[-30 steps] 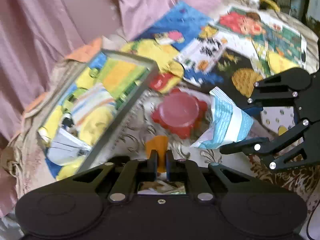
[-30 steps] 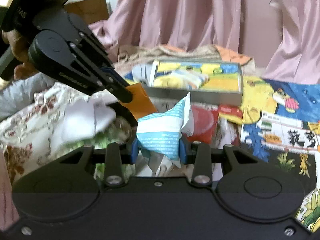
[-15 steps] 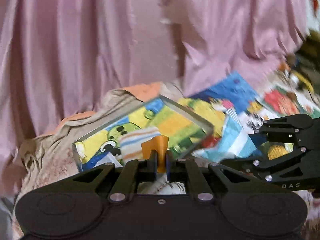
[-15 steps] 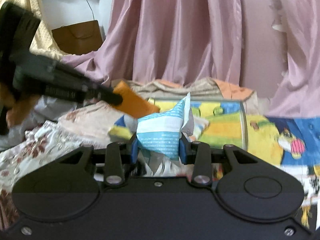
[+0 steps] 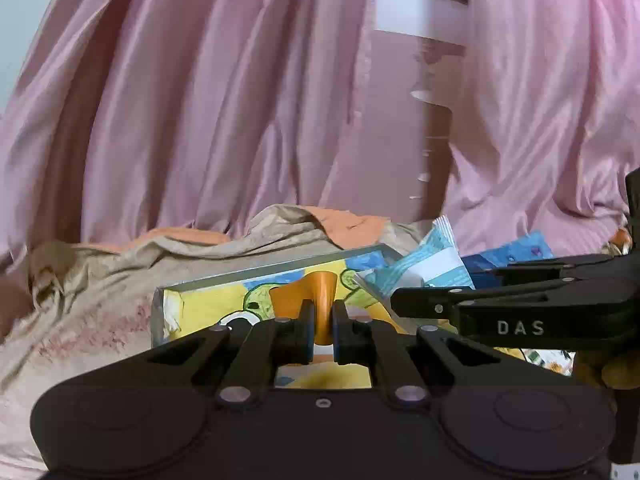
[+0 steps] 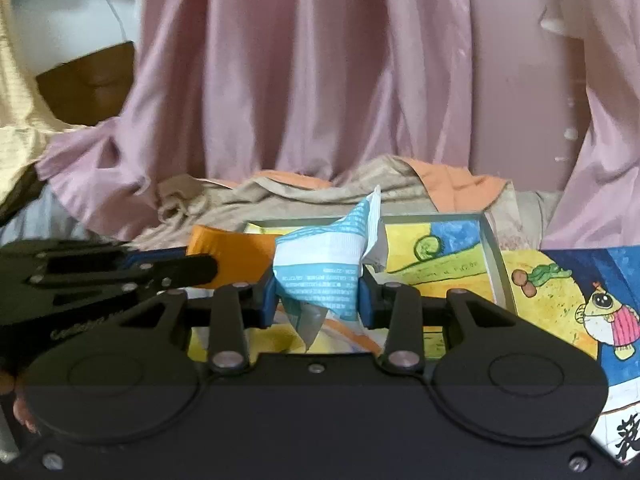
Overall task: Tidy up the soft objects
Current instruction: 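Carry the orange block and tissue pack over the framed tray, then open both grippers to release the block and tissue pack into the tray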
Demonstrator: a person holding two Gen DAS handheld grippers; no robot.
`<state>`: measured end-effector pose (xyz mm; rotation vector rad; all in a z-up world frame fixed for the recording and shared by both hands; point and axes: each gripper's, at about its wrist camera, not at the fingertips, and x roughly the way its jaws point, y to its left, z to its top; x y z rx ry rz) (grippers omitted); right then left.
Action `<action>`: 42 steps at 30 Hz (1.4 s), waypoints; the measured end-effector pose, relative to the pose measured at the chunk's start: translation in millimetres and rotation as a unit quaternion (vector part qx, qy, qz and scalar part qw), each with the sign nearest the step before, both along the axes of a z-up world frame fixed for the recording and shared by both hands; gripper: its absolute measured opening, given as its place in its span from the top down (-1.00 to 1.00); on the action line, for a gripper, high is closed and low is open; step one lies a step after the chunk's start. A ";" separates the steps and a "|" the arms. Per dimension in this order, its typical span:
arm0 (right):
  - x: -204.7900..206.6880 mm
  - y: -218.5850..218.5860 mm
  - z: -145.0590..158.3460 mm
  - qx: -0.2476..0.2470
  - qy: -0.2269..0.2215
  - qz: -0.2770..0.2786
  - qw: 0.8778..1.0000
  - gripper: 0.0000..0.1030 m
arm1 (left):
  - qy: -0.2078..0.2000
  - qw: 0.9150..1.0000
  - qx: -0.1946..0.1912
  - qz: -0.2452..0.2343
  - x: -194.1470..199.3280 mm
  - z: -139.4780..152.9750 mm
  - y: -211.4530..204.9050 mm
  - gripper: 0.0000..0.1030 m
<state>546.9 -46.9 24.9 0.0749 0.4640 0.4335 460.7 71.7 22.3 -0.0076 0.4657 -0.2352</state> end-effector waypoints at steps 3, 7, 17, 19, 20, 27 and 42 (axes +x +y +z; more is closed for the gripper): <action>19.7 9.2 -8.8 -0.002 0.023 -0.003 1.000 0.42 | 0.012 1.000 -0.020 0.009 10.8 -12.2 7.5 0.84; 38.6 28.3 -23.2 -0.013 0.040 -0.002 0.999 0.41 | 0.031 0.999 -0.038 0.018 22.1 -27.3 15.6 0.84; 59.5 42.5 -49.1 -0.031 0.076 -0.013 0.997 0.39 | 0.075 0.994 -0.070 0.037 37.7 -53.3 29.1 0.83; 62.3 42.5 -53.5 -0.032 0.085 -0.017 0.996 0.37 | 0.082 0.993 -0.073 0.041 38.6 -54.7 31.1 0.81; 64.3 40.1 -56.0 -0.030 0.090 -0.020 0.995 0.33 | 0.087 0.992 -0.074 0.043 39.3 -55.1 31.9 0.80; 72.6 23.5 -66.3 -0.018 0.118 -0.043 0.992 0.12 | 0.120 0.990 -0.052 0.056 41.7 -55.8 27.0 0.58; 60.6 -12.6 -61.5 -0.009 0.105 -0.055 0.993 -0.55 | 0.128 0.989 -0.016 0.072 29.0 -40.7 13.8 0.20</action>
